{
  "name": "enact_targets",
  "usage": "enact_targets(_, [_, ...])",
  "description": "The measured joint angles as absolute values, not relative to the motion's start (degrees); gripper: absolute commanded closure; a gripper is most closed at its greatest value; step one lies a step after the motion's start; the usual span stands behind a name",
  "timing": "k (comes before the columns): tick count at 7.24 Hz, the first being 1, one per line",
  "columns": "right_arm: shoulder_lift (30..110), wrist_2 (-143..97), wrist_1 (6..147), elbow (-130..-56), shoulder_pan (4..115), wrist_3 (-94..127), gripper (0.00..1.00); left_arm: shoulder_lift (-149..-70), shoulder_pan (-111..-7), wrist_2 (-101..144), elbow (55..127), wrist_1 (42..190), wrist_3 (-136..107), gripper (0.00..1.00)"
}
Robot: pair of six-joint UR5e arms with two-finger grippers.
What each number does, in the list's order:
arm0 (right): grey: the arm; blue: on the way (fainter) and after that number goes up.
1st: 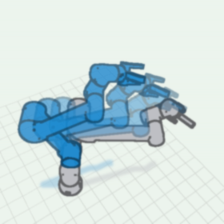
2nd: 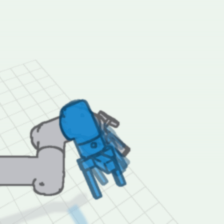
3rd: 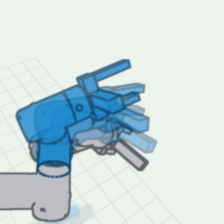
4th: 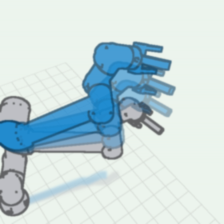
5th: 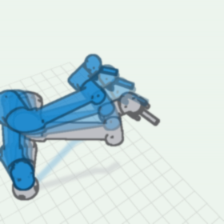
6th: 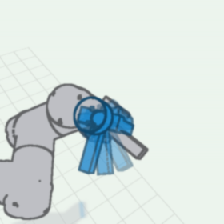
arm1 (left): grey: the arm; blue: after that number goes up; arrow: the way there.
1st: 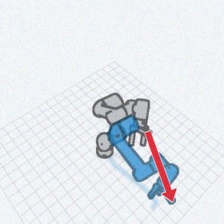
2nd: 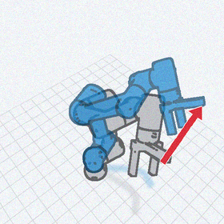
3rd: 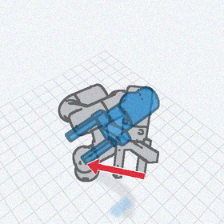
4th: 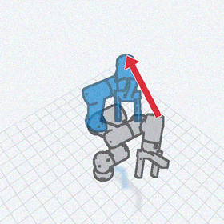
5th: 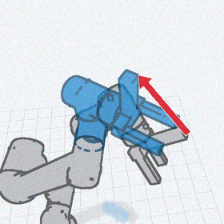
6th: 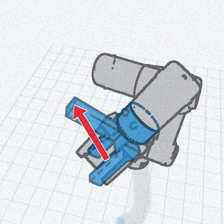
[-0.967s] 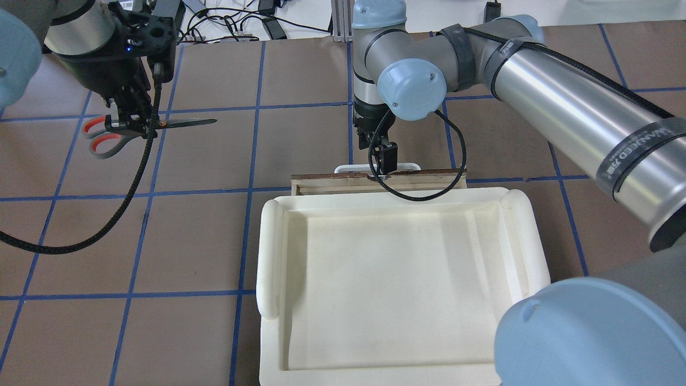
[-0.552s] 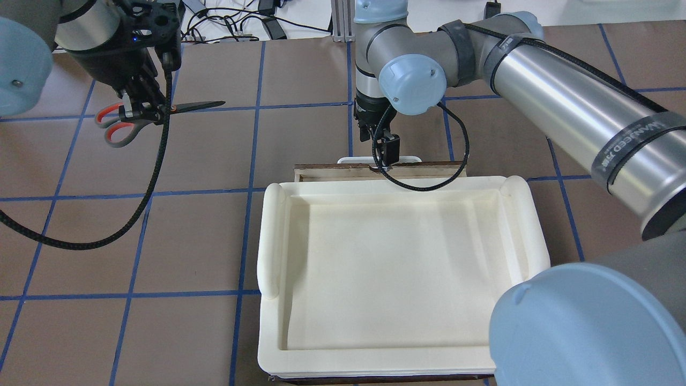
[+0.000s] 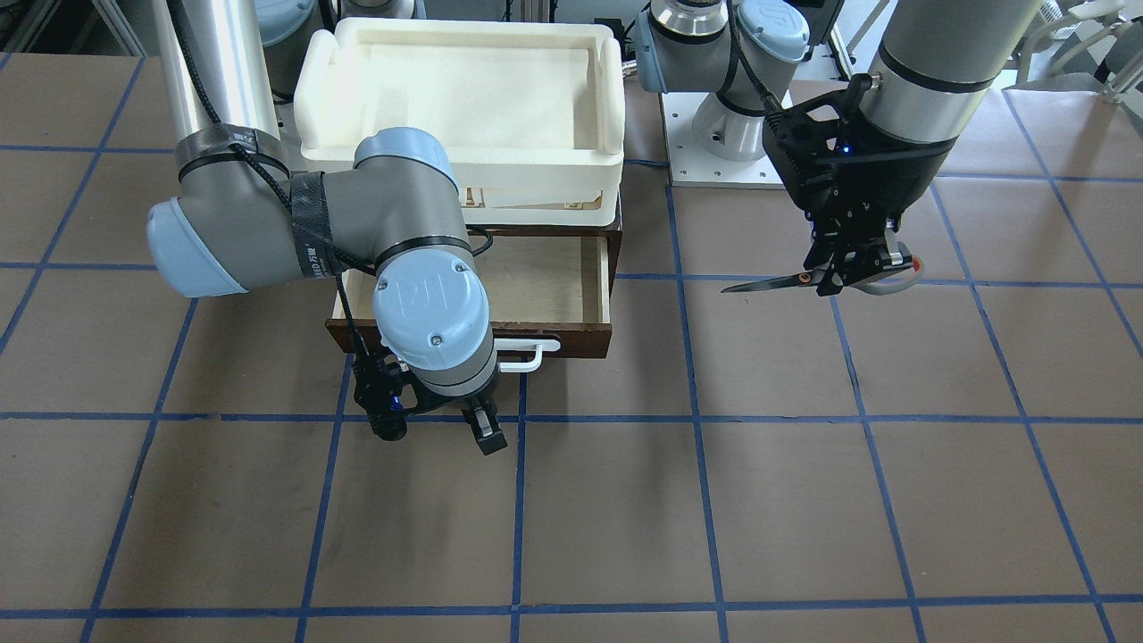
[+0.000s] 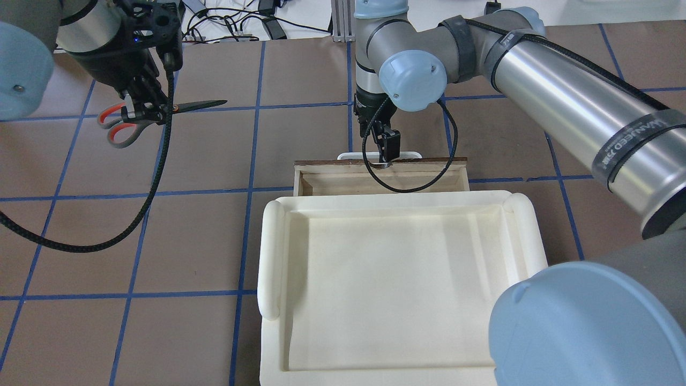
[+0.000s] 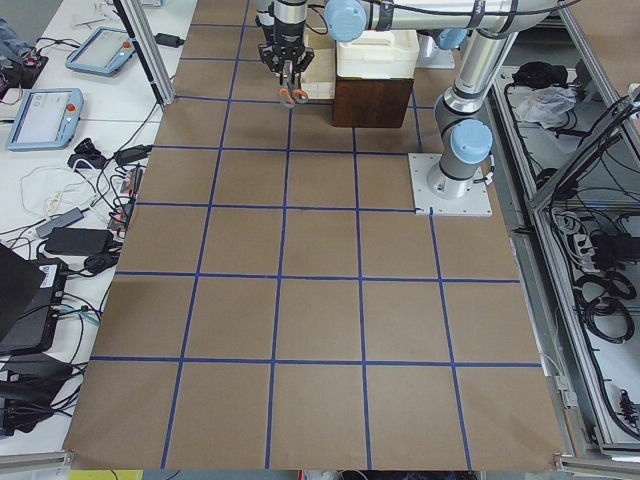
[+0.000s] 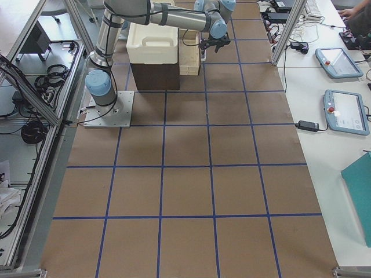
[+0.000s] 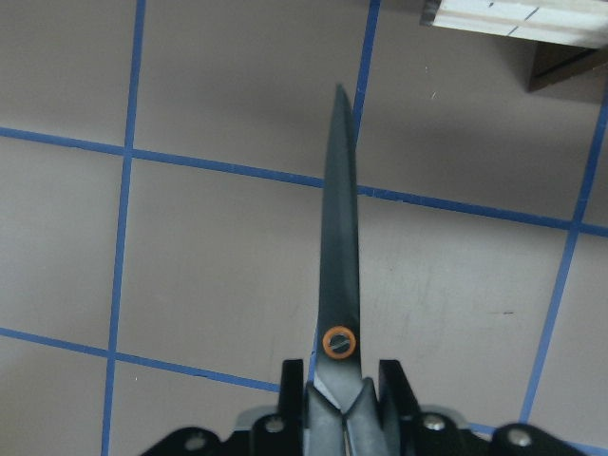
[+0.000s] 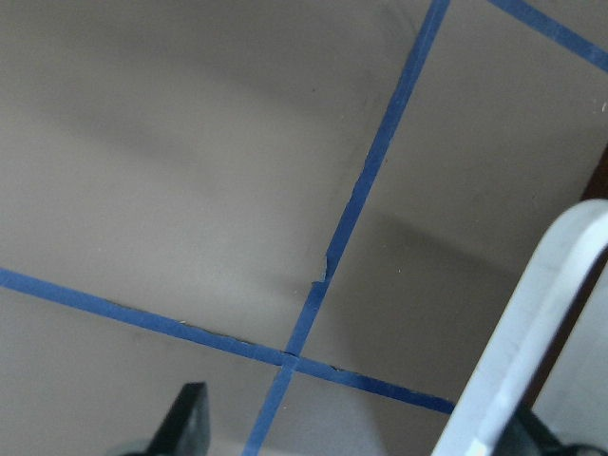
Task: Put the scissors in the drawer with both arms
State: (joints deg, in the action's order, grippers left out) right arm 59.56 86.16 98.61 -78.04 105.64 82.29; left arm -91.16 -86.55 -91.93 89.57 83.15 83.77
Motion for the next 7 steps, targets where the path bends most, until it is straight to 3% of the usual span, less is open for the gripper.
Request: enact_targets(7, [57.6,86.1,99.3,-75.0,105.6,79.9,0.0,-91.6,-86.5,-92.1,89.7,83.2,83.7,1.0])
